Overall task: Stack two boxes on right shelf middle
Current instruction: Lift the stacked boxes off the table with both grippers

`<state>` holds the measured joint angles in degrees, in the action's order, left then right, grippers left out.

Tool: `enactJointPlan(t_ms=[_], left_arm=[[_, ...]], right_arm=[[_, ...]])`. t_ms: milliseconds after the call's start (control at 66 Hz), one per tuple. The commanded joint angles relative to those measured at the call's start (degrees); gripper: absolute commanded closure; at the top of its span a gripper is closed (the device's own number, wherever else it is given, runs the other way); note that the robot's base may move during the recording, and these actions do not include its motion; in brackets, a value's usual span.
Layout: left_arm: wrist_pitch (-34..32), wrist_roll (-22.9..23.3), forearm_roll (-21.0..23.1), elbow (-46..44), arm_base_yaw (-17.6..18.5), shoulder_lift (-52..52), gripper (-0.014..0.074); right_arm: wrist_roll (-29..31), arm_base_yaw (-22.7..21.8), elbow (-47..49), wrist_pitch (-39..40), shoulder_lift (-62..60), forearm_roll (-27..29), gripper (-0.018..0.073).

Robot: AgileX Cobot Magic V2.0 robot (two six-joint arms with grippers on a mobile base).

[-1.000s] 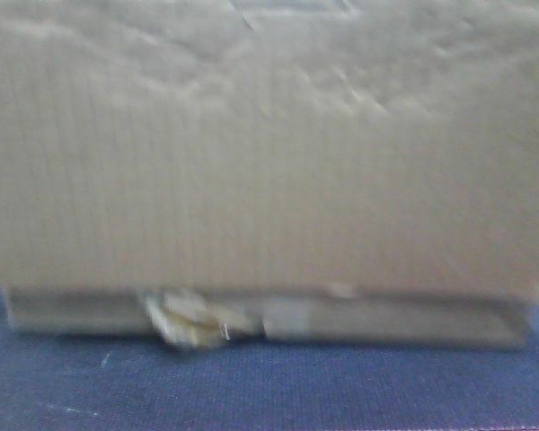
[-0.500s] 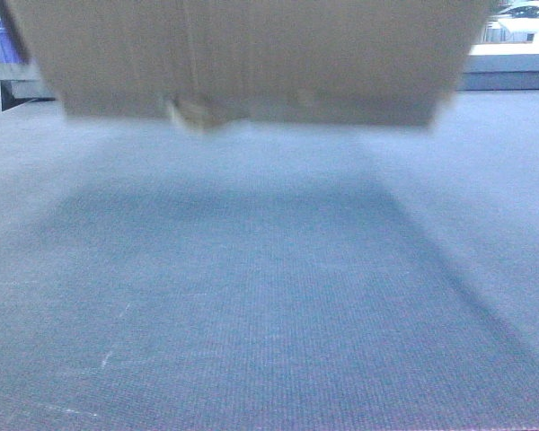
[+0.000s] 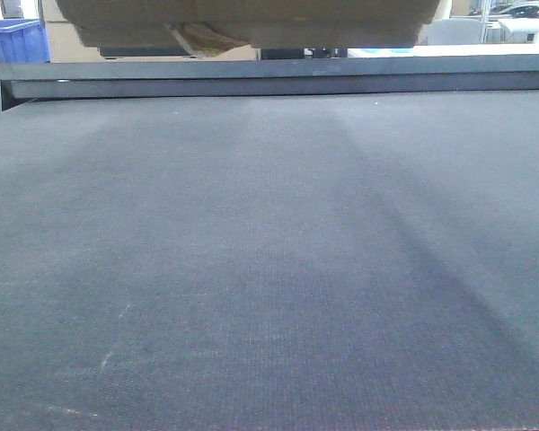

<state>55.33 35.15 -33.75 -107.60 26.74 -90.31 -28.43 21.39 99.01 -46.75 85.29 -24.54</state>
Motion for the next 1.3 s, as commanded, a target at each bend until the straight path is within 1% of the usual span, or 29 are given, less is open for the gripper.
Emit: enactJointPlan(t_ms=[0,227,273,318,364,1016,1288], left_arm=[[-3.5,2.4,-2.5,-0.7,-0.4,1.1,0.0707],[-3.8,2.7,-2.8,-0.7,-0.4,1.1,0.0707],[-3.8,2.7,-3.0,-0.7,-0.4,1.1,0.0707],[-3.8,2.6,-3.1,-0.7,-0.4,1.1,0.0707],[-3.8,2.6,-3.1,-0.7,-0.4,1.1,0.0707],[-3.8,2.6,-3.1,-0.7,-0.4,1.1,0.0707],[-3.8,2.6,-3.1,-0.7,-0.4,1.1,0.0707]], right_arm=[[-0.3,-0.2,1.0,3.1,-0.8,-2.1,0.0713],[-0.3,-0.2,1.0,3.0,-0.8,-2.1,0.0713],[-1.5,-0.2,1.0,2.7,-0.8,-2.1,0.0713],[-4.5,-0.2,1.0,2.1,-0.8,-2.1,0.0713],[-5.6,-0.2,1.0,1.8,-0.8,-2.1,0.0713],[-5.6,-0.2,0.8,0.3,-0.5,-2.9,0.0713],[-5.6,-0.2,0.8,3.6,-0.5,-2.9,0.0713]])
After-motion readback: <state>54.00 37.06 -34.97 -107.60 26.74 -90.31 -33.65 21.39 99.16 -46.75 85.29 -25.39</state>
